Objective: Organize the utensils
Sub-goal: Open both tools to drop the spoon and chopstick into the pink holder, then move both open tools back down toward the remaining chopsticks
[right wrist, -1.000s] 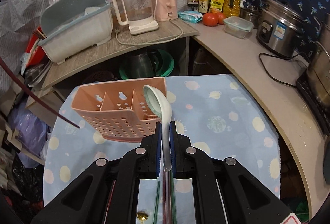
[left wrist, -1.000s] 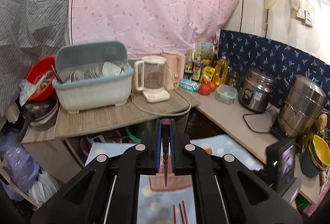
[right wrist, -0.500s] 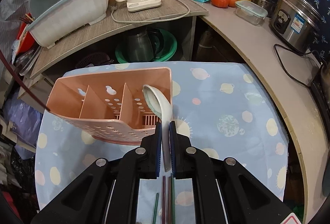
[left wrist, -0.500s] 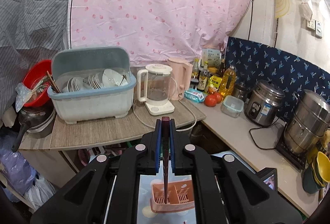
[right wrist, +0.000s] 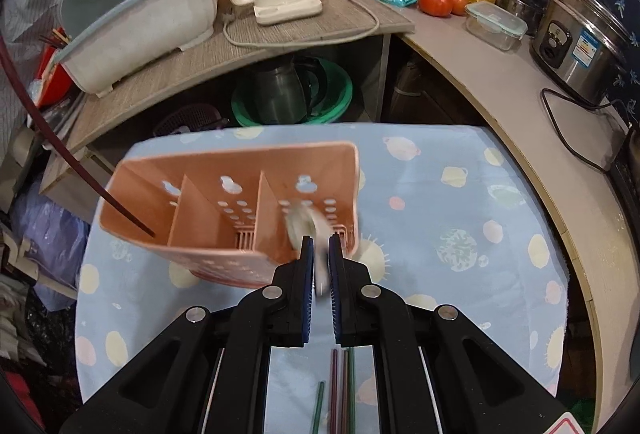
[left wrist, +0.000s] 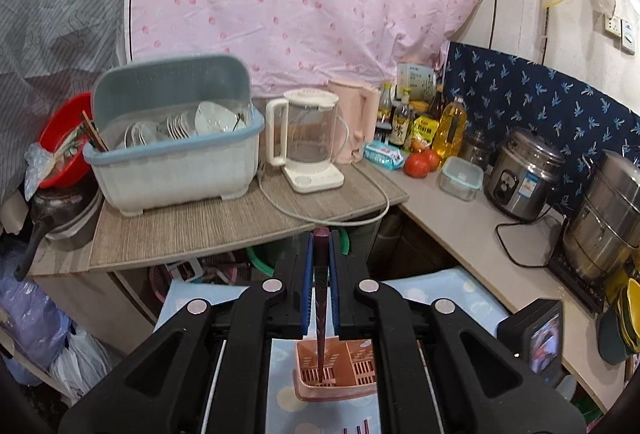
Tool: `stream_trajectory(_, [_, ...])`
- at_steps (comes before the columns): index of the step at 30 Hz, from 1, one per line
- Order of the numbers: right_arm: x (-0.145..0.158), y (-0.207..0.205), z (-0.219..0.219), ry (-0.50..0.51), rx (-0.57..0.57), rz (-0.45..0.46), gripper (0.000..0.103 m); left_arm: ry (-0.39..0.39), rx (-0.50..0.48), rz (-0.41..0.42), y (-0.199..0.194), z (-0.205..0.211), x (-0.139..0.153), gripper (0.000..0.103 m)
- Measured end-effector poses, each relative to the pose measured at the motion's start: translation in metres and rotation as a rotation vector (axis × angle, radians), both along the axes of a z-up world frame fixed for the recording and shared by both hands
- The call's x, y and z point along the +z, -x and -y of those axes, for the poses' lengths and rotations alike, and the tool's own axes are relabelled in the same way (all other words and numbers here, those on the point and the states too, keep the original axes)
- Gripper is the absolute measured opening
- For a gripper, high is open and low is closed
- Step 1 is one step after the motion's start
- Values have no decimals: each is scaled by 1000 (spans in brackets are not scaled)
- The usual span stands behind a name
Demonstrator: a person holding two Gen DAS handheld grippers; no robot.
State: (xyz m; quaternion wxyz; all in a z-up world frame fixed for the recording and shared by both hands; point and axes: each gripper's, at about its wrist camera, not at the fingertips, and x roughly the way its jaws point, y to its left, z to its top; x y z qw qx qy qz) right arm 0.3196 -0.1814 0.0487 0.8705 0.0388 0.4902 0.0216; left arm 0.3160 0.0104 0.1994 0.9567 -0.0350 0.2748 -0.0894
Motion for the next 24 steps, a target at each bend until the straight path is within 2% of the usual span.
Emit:
stream_trajectory(2, [6,3,1,-15,-2,33,10,5,11,-16,-1,-2,-8,7])
stream_trajectory(4, [14,8,2,-19,-9,66,26,14,18,-28,1,-4,-15,9])
stream_trajectory(5, [18,10,3,-17,-15,81,29,16,22,-34,2,-5,-17,12])
stream_trajectory(6, [22,15,4,-14,-22,100,32,18,23,-41,4,-6,-20,22])
stream_trajectory(7, [26,20,5,-13,-27,115,32,19,25,-43,7,-6,-21,29])
stream_trajectory(9, [33,31,8,-26,-33,137,33,8,34,-40,14,-7,-25,35])
stream_trajectory(16, [39,85,18,-85,-48,170,34,-1,19,-71,46,-11,-41,35])
stream_trajectory(24, [20,160,29,-93,-78,148,34,-17,-10,-132,104,-11,-76,35])
